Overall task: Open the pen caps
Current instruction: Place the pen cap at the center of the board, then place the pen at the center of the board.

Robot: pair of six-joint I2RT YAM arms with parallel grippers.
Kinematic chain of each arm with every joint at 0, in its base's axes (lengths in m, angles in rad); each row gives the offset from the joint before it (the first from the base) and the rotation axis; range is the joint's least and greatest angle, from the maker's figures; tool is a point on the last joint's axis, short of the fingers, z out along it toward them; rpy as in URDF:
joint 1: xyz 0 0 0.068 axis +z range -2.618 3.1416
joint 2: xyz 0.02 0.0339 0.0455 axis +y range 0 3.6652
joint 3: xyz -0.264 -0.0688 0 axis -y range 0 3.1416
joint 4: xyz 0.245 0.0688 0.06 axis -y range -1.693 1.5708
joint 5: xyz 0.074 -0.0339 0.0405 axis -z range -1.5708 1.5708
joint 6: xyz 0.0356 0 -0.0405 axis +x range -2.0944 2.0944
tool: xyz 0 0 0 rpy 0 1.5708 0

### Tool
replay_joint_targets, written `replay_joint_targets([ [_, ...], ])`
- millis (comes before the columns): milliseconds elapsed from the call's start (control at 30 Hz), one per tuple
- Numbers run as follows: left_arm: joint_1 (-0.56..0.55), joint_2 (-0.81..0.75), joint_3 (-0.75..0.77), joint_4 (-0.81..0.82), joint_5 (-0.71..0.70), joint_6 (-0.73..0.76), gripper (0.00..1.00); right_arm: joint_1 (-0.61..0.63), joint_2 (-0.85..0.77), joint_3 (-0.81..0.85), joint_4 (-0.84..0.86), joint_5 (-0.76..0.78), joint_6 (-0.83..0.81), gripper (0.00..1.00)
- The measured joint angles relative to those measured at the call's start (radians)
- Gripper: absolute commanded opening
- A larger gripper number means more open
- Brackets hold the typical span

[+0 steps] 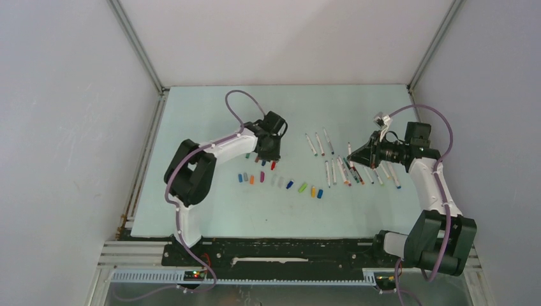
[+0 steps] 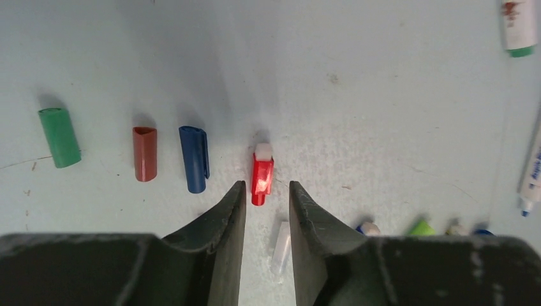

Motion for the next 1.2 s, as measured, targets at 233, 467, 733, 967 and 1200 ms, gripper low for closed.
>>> replay_joint_targets([
  [233, 0.000, -0.189, -0.055, 0.069, -0.001, 0.016, 0.42, 0.033, 0.058, 0.077, -0.002, 0.127, 0.026, 0.04],
  [467, 0.000, -0.596, -0.251, 0.242, -0.037, 0.061, 0.82, 0.150, 0.238, 0.233, 0.008, 0.368, 0.109, 0.08],
  [733, 0.117, -0.947, -0.540, 0.403, -0.040, 0.057, 1.00, 0.241, 0.464, 0.409, 0.013, 0.573, 0.209, 0.11],
  [967, 0.195, -1.009, -0.658, 0.429, 0.011, 0.009, 1.00, 0.282, 0.664, 0.567, -0.036, 0.663, 0.275, 0.12],
  [1200, 0.195, -1.026, -0.662, 0.452, 0.031, -0.002, 1.00, 0.280, 0.804, 0.672, -0.088, 0.724, 0.304, 0.15],
])
